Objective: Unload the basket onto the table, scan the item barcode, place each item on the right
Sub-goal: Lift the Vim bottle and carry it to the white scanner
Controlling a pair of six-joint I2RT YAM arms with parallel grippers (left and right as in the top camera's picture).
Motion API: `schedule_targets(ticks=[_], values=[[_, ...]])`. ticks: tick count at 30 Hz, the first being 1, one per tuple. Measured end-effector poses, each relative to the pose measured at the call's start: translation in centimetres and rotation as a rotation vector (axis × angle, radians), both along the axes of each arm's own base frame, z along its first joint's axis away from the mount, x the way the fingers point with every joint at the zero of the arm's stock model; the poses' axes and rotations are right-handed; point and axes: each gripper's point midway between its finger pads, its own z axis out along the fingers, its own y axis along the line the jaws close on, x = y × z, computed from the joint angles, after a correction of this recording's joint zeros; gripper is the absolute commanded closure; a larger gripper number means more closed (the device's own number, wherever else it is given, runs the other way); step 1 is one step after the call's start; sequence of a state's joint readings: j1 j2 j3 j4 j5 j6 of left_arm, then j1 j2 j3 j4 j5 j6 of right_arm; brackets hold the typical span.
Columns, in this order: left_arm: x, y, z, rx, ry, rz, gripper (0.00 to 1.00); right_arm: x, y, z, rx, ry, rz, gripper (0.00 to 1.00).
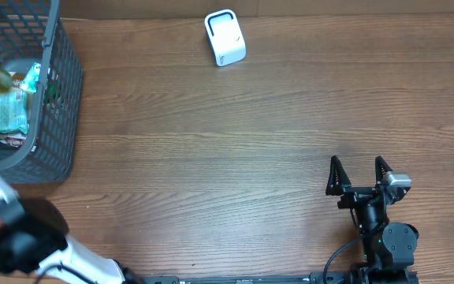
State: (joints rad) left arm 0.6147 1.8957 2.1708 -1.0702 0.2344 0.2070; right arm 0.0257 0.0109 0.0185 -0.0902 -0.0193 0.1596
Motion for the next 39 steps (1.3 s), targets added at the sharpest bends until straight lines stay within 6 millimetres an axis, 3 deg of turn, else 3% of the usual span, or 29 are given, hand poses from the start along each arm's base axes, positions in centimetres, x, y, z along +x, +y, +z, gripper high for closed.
schedule_targets(ticks=[3, 5, 7, 10, 18, 29, 39], values=[[-2.0, -1.4, 7.9, 0.066, -0.166, 0.036, 0.69, 0.0, 0.0, 0.0, 0.000, 0.000, 0.000, 0.00], [-3.6, -3.0, 11.9, 0.087, -0.253, 0.048, 0.69, 0.0, 0.0, 0.0, 0.000, -0.001, 0.000, 0.00], [-5.2, -4.9, 14.6, 0.090, -0.314, 0.045, 0.69, 0.0, 0.0, 0.0, 0.000, 0.000, 0.000, 0.00], [-6.4, -8.0, 16.0, 0.060, -0.341, 0.013, 0.69, 0.0, 0.0, 0.0, 0.000, 0.000, 0.000, 0.00], [-6.2, -16.7, 12.2, -0.113, -0.181, -0.136, 0.70, 0.0, 0.0, 0.0, 0.000, 0.000, 0.000, 0.00], [-5.8, -28.8, 8.1, -0.194, -0.019, -0.319, 0.64, 0.0, 0.0, 0.0, 0.000, 0.000, 0.001, 0.00], [-5.1, -38.9, -0.7, -0.168, 0.179, -0.380, 0.62, 0.0, 0.0, 0.0, 0.000, 0.000, 0.001, 0.00]])
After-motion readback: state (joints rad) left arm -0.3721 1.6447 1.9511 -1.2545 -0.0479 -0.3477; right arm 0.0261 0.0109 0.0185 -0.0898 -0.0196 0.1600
